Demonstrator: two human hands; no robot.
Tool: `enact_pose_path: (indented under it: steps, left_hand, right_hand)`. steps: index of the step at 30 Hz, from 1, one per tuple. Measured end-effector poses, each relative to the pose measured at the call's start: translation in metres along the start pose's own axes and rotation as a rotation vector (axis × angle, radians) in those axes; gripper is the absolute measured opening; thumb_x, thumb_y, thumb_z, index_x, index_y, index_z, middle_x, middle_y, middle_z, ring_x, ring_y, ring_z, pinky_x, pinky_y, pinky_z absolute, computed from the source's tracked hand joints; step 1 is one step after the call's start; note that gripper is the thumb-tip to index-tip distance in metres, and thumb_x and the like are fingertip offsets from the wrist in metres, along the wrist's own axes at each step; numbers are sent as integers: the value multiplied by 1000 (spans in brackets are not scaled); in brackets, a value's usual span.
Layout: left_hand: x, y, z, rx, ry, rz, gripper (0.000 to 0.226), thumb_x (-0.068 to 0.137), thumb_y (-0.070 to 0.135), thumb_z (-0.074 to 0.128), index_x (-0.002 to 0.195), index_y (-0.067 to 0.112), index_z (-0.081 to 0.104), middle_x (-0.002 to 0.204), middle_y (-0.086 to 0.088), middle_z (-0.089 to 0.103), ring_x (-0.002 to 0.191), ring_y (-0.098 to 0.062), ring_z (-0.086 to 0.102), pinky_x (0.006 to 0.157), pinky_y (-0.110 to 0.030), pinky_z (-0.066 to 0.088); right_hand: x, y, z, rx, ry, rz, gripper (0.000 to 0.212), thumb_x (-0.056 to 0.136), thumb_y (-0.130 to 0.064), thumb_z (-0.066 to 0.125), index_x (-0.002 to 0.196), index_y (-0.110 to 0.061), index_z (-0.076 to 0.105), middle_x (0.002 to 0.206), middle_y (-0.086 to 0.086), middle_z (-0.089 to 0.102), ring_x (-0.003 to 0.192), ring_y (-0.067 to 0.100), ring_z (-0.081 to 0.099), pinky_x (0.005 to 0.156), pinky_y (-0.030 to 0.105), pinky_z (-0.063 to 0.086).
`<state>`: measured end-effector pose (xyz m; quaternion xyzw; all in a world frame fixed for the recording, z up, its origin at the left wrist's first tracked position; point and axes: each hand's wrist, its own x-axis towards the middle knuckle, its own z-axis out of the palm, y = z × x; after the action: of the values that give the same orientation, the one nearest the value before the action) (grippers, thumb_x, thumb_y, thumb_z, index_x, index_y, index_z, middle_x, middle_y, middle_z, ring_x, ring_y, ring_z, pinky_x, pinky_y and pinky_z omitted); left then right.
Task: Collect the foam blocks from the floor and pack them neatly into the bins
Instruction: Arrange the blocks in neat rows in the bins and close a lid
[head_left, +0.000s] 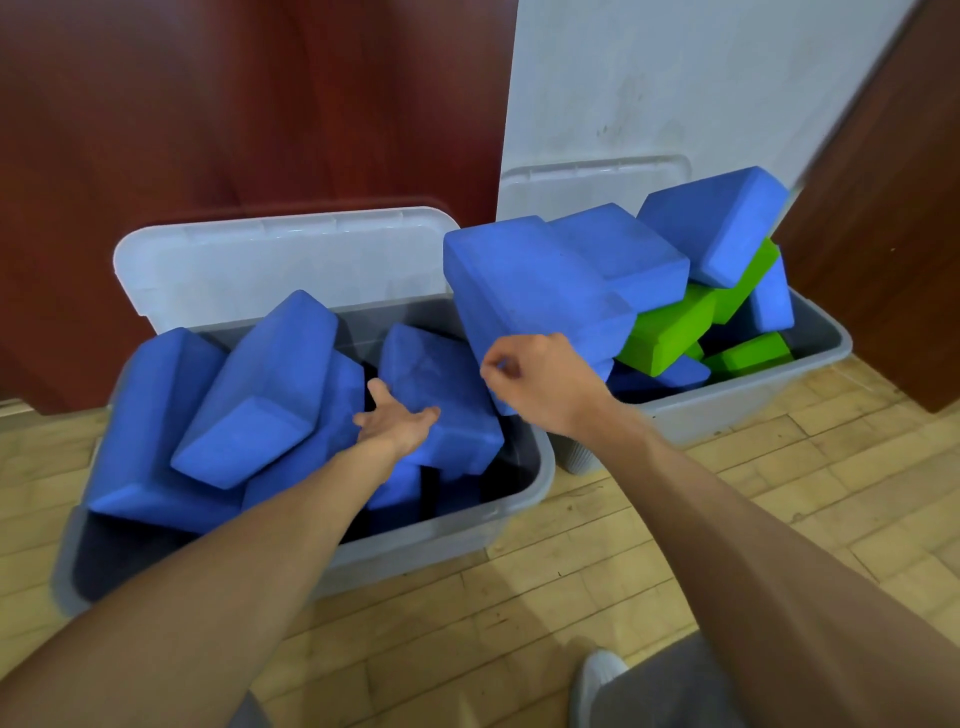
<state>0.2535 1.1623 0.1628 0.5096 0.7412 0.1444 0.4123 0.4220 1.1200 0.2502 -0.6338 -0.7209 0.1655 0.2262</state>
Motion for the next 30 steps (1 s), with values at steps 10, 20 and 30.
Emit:
enact_pose_path:
  steps: [10, 20, 30]
  left_hand:
    - [-23, 10, -38, -118, 241, 172, 47, 85, 37, 58, 126, 30, 36, 125, -12, 36, 117, -35, 38, 82, -35, 35]
    - [-52, 31, -123, -469, 488, 299, 43, 86, 41, 58, 123, 28, 41, 122, -8, 48, 107, -28, 52, 94, -42, 45]
    - [-44, 101, -74, -808, 158, 394, 60, 69, 70, 59, 110, 29, 45, 109, 3, 63, 99, -17, 64, 90, -44, 54]
  right_hand:
    - [-2, 9, 5, 80, -474, 203, 21, 95, -32, 53, 107, -17, 63, 96, 4, 69, 69, 17, 71, 52, 23, 55]
    - [17, -30, 20, 536, -446, 279, 47, 98, -47, 42, 135, -17, 44, 112, 8, 59, 86, 29, 68, 74, 43, 59]
    - [30, -24, -20, 621, 519, 224, 55, 91, -43, 59, 139, -20, 44, 128, 1, 47, 115, 12, 48, 102, 26, 39]
